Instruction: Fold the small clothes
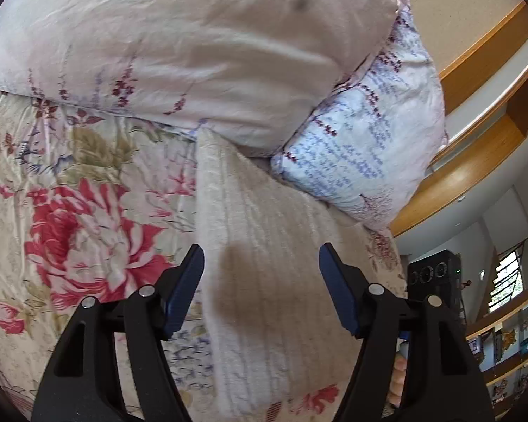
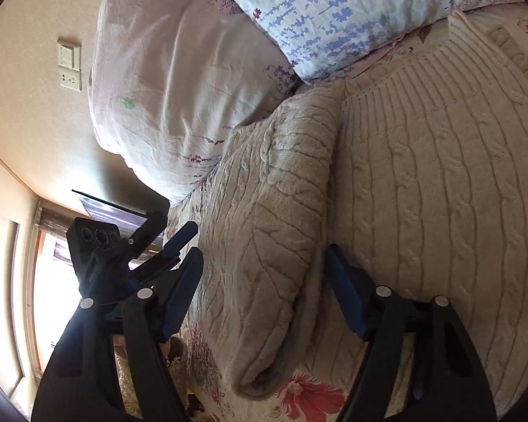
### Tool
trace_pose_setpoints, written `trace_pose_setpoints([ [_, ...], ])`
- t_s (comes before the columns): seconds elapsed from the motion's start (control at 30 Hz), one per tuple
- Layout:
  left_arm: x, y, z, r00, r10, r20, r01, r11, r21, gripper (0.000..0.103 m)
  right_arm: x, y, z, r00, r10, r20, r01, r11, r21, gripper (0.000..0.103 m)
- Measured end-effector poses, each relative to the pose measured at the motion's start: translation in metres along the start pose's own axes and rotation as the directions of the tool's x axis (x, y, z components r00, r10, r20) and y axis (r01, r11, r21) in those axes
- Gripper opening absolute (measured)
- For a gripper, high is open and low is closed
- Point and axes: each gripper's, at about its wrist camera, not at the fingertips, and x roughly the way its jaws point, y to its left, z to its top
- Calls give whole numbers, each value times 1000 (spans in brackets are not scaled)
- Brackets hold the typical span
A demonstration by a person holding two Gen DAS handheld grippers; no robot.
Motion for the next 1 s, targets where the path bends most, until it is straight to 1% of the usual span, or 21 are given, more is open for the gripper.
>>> trace_pose_setpoints([
  [0.07,6,9,-3,999,15,-44,-15,1000,-11,67,9,6,2,999,-39,-19,39,999,-19,73],
  [0.13,13,12,-9,997,30,-77,-30,1000,1,67,18,10,5,999,-45,-30,44,999,-22,73],
  [0.2,18,12,-14,995,23,-93,-22,1000,9,67,21,11,10,999,-34,-19,34,999,-14,67],
  [0.23,20,11,-15,995,12,-99,-11,1000,8,67,23,10,13,1000,-27,-12,27,1000,-2,58],
  [0.3,22,8,-17,994,-2,-108,3,1000,11,67,27,3,19,1000,-21,6,21,999,33,47],
  [0.37,24,5,-18,994,-5,-113,7,1000,19,67,34,-4,23,999,-36,17,35,998,44,24],
  [0.43,25,4,-19,993,-8,-119,10,1000,17,68,35,-5,22,998,-52,36,51,998,24,19],
  [0.53,21,5,-18,994,-17,-111,17,1000,3,72,27,17,21,988,-118,98,128,986,-105,17],
  [0.6,18,6,-16,995,-25,-99,24,1000,-4,74,19,29,21,981,-143,132,164,973,-162,17],
  [0.7,14,3,-16,996,-34,-88,34,999,-1,75,7,42,21,964,-199,178,238,943,-233,17],
  [0.9,19,-8,-21,993,-49,-105,50,999,14,75,-6,38,19,928,-311,205,358,896,-261,16],
  [0.97,22,-12,-24,992,-51,-118,54,998,20,75,-15,37,19,909,-351,224,404,874,-269,16],
  [1.0,23,-15,-25,991,-53,-121,56,998,23,75,-21,37,19,895,-375,242,434,857,-276,16],
])
